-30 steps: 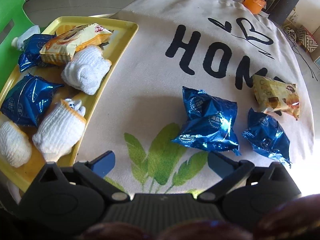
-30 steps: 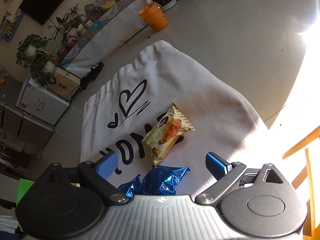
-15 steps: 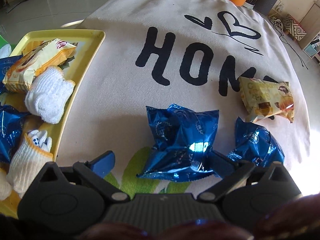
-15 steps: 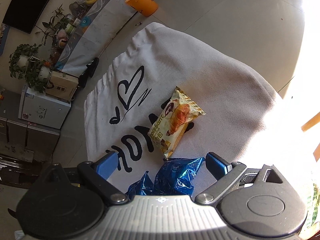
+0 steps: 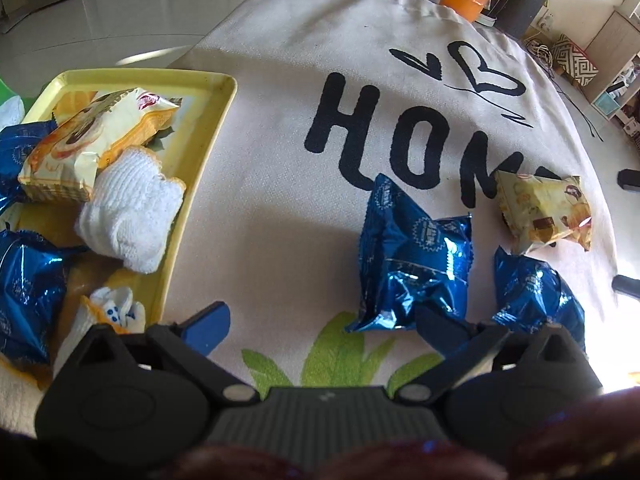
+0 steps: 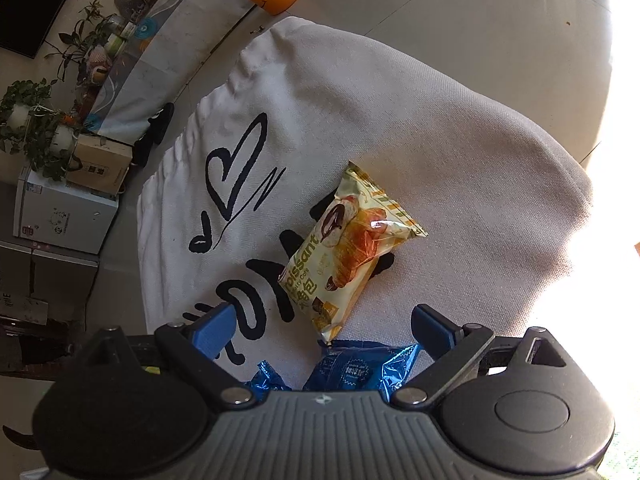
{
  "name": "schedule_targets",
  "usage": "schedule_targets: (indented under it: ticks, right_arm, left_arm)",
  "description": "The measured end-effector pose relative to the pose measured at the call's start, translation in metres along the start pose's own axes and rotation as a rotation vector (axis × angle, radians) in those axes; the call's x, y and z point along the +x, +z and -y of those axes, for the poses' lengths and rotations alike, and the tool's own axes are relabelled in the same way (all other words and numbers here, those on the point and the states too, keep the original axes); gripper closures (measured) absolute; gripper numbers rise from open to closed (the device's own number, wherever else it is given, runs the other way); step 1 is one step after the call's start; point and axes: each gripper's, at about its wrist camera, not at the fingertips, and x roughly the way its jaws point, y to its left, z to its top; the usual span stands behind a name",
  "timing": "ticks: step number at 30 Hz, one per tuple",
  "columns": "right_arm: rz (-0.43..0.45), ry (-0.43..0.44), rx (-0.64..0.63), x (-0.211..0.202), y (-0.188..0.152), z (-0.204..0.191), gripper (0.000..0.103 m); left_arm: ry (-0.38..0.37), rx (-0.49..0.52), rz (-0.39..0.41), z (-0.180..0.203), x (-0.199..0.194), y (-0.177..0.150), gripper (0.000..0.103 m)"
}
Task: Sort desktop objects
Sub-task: 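Lower the left gripper over a blue foil packet and the right over a croissant packet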
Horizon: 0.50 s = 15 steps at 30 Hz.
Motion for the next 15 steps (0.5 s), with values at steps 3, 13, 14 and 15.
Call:
schedule_targets:
  ticks: [3, 13, 14, 15]
  right_arm:
    - [-0.007, -0.021, -0.007, 0.013, 0.003, -0.001, 0.008]
    - [0.001, -0.059, -0.017, 0.04, 0.006, -0.008, 0.008]
    - [0.005, -0.067, -0.007, 0.043, 0.008, -0.008, 0.008]
    - [0.005, -0.07, 0.003, 0.045, 0.009, -0.008, 0.008]
  left_arm:
    - [-0.007, 0.018, 0.024, 0.008, -0.001, 0.006, 0.001]
    - [-0.092, -0.084, 0.007, 0.014, 0.006, 0.022, 0.001]
    - [-0.094, -0.088, 0.003, 0.014, 0.007, 0.022, 0.001]
    - [-0.093, -0.092, 0.001, 0.015, 0.009, 0.023, 0.001]
